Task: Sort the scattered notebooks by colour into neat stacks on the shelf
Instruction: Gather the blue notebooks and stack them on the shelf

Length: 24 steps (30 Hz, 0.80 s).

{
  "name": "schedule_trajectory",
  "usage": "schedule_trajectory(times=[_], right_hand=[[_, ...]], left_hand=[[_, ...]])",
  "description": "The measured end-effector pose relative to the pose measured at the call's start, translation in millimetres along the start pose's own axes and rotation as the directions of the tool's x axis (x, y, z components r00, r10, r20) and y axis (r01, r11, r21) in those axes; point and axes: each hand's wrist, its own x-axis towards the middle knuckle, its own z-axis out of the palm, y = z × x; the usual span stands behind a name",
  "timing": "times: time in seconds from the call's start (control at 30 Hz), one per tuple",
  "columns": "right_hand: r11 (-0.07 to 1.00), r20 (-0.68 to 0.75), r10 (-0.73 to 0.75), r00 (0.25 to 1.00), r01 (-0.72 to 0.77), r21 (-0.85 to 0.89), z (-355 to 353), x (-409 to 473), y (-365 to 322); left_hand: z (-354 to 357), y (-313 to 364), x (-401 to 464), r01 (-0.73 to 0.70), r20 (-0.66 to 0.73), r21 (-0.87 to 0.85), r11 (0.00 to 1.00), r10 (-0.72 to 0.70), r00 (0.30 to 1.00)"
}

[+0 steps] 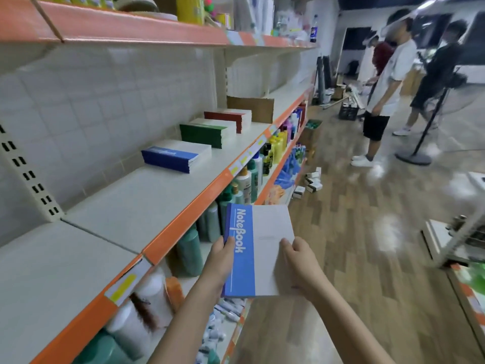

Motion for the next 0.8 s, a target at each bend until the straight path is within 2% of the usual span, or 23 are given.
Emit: schedule_trajectory(times=[0.2, 0.33, 0.47, 0.6, 0.8], right_hand=[[0.999, -0.046, 0.028, 0.999, -0.027, 0.025, -21, 77, -8], [1.0, -0.024, 0.009, 1.0, -0.009, -0.004, -24, 136, -29], [0.999, 0.032, -0.026, 0.999, 0.027, -0.036, -20, 198, -64], [0.989, 0.055, -0.12, 0.991, 0.124, -0.075, -12, 245, -95], [0.977, 0.129, -0.179, 0.975, 0.191, -0.091, 13, 295, -131]], left_hand=[[38, 25, 71, 0.004, 0.04, -0.004, 1.0, -0.004, 0.999], [48, 50, 124, 0.016, 0.024, -0.041, 0.999, -0.015, 1.0], [49, 80, 181, -0.006, -0.026, -0.043, 0.999, 0.005, 1.0], [45, 108, 227, -0.058, -0.103, -0.086, 0.995, 0.049, 0.993], [23, 130, 262, -0.031, -0.183, -0.091, 0.995, 0.014, 0.983]])
